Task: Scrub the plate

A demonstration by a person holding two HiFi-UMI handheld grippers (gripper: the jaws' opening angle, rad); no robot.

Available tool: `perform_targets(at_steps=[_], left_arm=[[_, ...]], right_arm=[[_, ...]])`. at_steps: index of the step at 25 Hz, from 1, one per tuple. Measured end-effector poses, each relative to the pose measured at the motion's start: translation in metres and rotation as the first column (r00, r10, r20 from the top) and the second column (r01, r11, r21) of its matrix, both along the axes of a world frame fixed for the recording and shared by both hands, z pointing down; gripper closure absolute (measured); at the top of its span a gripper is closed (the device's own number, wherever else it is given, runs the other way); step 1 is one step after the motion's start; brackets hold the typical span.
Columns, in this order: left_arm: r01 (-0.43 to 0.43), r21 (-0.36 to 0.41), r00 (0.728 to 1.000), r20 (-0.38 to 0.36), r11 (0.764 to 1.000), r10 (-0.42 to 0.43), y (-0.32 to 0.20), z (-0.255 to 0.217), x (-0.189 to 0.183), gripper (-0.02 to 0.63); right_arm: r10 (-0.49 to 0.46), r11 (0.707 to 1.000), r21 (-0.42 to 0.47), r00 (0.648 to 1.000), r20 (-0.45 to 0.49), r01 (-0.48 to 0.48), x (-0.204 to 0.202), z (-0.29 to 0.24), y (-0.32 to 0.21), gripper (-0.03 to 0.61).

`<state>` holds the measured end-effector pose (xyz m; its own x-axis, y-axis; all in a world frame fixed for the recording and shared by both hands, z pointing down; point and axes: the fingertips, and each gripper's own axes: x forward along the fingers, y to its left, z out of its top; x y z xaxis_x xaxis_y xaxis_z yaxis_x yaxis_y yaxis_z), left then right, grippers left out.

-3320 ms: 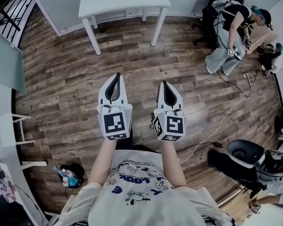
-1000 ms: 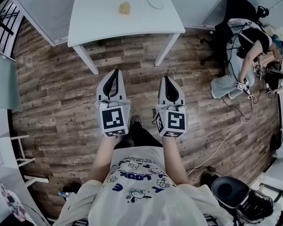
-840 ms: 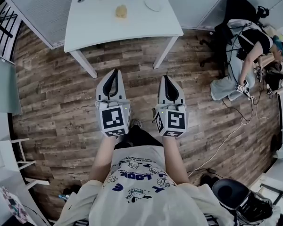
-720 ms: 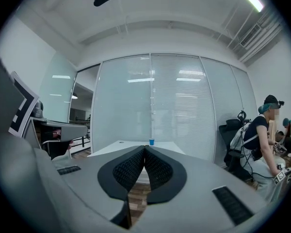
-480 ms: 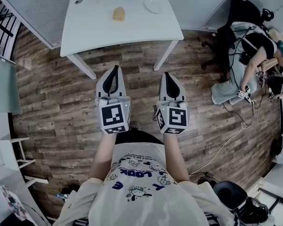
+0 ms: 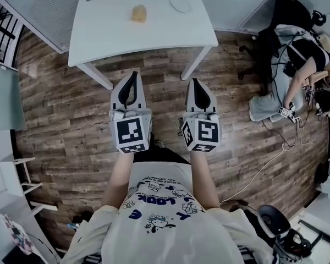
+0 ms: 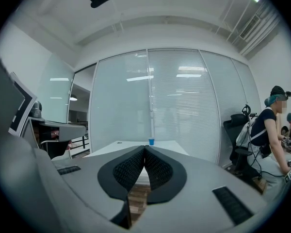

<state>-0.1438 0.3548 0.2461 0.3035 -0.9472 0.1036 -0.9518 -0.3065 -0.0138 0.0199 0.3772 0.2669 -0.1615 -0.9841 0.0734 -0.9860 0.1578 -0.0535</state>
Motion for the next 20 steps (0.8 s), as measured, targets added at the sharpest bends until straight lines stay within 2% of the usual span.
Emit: perform_targets(at_steps=[5,11,20], left_arm=[[-0.010,-0.017,1.000,0.000,1.000,0.010,-0.041,0.010,0.022,0.586],[-0.034,-0.005,0.999,-0.012,0.999,0.034,-0.070,0.006,-0.005,0.584],[-0.077,-0.018,0.997,-0.034,0.997,0.076,-0.144,0.008,-0.003,0.585]], right_arm=[[0.008,1.000,-0.029,1.000,0.005,-0.007,0.020,0.016,-0.036,0.586],[0.027,0.999,-0.020,1.000,-0.015,-0.027,-0.009,0.010,-0.064,0.586],[0.055,0.998,-0.023,0.998,-0.035,-0.056,-0.014,0.005,-0.136,0.586]])
